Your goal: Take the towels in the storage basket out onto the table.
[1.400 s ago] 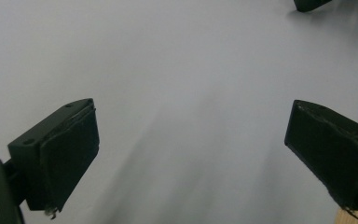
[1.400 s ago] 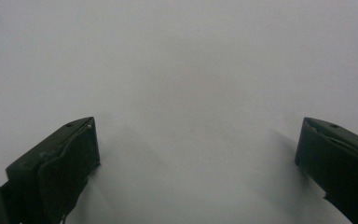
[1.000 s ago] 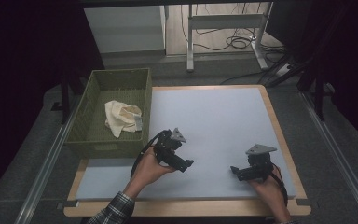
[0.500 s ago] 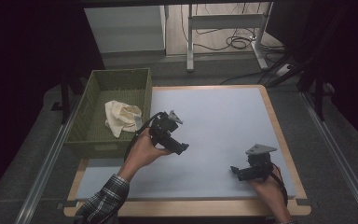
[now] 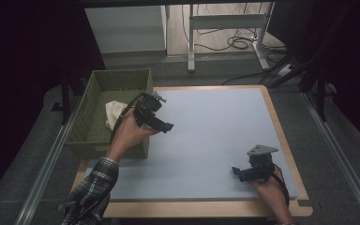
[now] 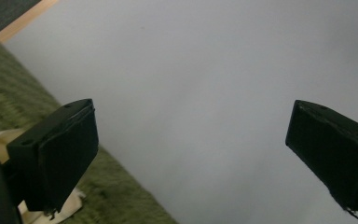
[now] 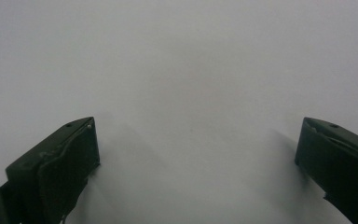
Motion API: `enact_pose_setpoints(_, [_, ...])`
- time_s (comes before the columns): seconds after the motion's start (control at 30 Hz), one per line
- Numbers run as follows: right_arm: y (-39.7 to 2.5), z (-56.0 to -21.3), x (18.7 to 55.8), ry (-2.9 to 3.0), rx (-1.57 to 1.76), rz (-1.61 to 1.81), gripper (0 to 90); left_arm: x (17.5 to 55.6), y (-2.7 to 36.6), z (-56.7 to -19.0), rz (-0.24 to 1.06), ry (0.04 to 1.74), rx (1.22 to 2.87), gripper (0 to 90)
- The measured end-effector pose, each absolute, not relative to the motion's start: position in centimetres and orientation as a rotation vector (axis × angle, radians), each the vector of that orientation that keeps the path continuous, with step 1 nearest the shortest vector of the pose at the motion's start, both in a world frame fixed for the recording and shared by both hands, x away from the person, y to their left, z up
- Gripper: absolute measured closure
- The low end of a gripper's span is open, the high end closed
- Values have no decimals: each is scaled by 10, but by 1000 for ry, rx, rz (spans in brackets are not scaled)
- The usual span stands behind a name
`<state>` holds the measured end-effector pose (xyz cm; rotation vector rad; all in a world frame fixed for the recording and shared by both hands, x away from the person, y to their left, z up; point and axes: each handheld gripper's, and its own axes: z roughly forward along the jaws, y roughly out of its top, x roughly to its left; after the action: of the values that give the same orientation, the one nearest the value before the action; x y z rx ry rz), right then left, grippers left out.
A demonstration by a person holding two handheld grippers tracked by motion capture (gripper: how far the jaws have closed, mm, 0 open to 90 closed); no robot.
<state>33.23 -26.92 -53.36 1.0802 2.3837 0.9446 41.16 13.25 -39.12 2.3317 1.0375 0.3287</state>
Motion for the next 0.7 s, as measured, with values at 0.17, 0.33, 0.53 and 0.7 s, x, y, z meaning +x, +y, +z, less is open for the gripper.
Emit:
enact_pose_setpoints(0.17, [-269, -534, 332, 2384, 1081, 945, 0, 424, 158, -389, 358, 1126, 2326, 24])
enact_pose_setpoints(0.33, [-269, -534, 332, 2384, 1082, 945, 0, 434, 187, -388, 376, 1213, 2280, 25])
enact_pose_setpoints(0.53, [-269, -534, 332, 2384, 1082, 944, 0, 449, 223, -396, 398, 1323, 2235, 25])
enact_pose_setpoints(0.7, [-269, -534, 332, 2385, 1082, 945, 0, 465, 243, -411, 386, 1422, 2192, 11])
